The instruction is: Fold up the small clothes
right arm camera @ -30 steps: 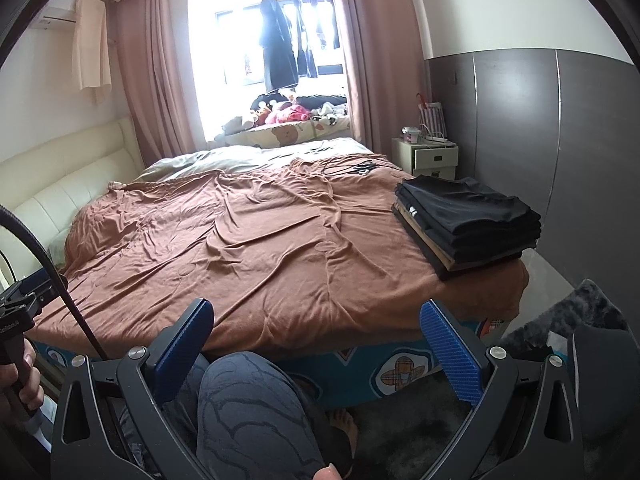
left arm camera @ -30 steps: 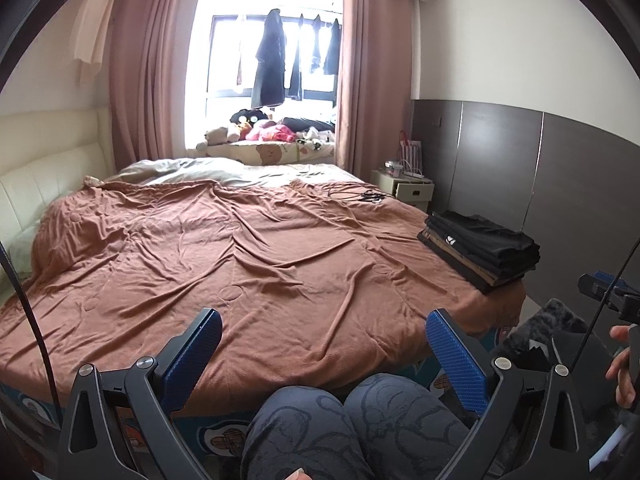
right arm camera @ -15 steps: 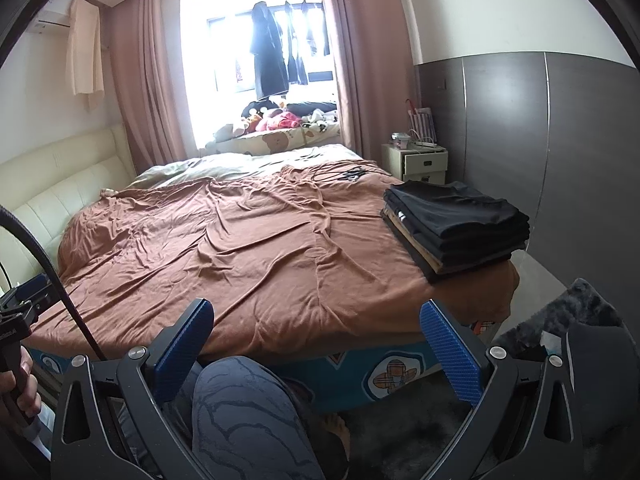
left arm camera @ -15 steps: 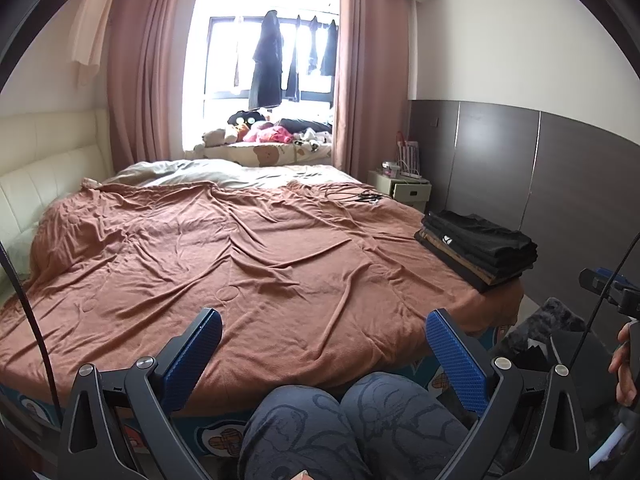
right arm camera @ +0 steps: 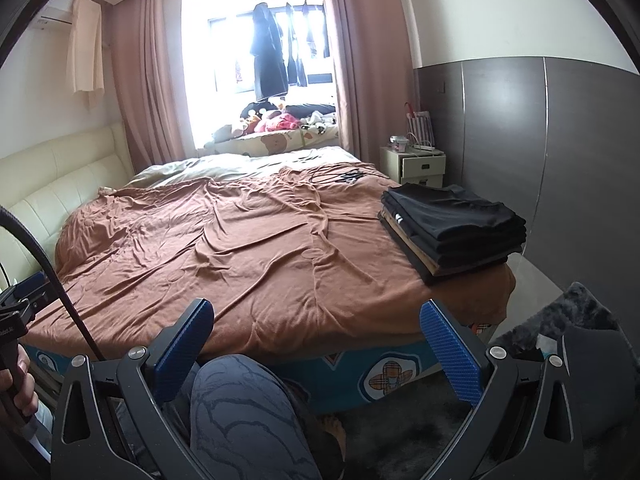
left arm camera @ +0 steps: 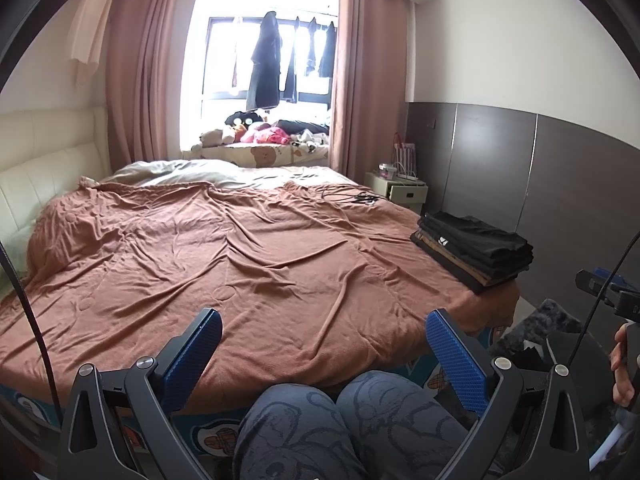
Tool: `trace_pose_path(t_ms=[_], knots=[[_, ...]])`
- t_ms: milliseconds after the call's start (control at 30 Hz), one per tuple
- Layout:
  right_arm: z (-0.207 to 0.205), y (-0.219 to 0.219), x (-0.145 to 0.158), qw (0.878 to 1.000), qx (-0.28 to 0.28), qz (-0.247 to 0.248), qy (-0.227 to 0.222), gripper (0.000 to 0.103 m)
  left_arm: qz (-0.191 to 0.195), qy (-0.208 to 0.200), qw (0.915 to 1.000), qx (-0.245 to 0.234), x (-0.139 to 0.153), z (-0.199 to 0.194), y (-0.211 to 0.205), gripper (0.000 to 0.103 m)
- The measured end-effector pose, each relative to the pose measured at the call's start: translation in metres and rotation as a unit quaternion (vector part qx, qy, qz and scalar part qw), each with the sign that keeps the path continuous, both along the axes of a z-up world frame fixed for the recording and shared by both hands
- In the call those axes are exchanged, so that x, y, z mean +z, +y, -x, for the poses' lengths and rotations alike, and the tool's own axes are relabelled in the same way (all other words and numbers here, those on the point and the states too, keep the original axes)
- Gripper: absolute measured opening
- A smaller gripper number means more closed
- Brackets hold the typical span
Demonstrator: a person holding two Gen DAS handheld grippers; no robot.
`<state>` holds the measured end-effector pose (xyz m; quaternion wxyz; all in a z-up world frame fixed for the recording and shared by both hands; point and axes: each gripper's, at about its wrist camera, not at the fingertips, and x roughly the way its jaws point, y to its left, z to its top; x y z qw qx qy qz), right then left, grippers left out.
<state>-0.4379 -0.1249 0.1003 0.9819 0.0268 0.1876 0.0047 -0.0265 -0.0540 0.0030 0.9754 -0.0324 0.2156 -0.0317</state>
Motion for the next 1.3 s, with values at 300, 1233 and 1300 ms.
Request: trace_pose_path(t_ms=[300, 1233, 1300], knots=[[0.0005, -0.0025, -0.0009, 1.0, 0.001, 0.003, 0.0, 0.103, -0.002, -0.003, 1.0, -0.002, 0.0024, 0.0016, -0.0026, 0.103], [0.0011, -0.0042, -0.0015, 1.0, 0.004, 0.016, -0.001, 0.103, 0.003, -0.01, 0.9999, -0.001, 0.0057, 0.0064, -0.0005, 0.103], [0.0002, -0.0047, -0.0017, 1.0, 0.003, 0.015, 0.001, 0.103, 0.002, -0.01, 0.9999, -0.002, 0.0055, 0.0061, -0.0007, 0.103]])
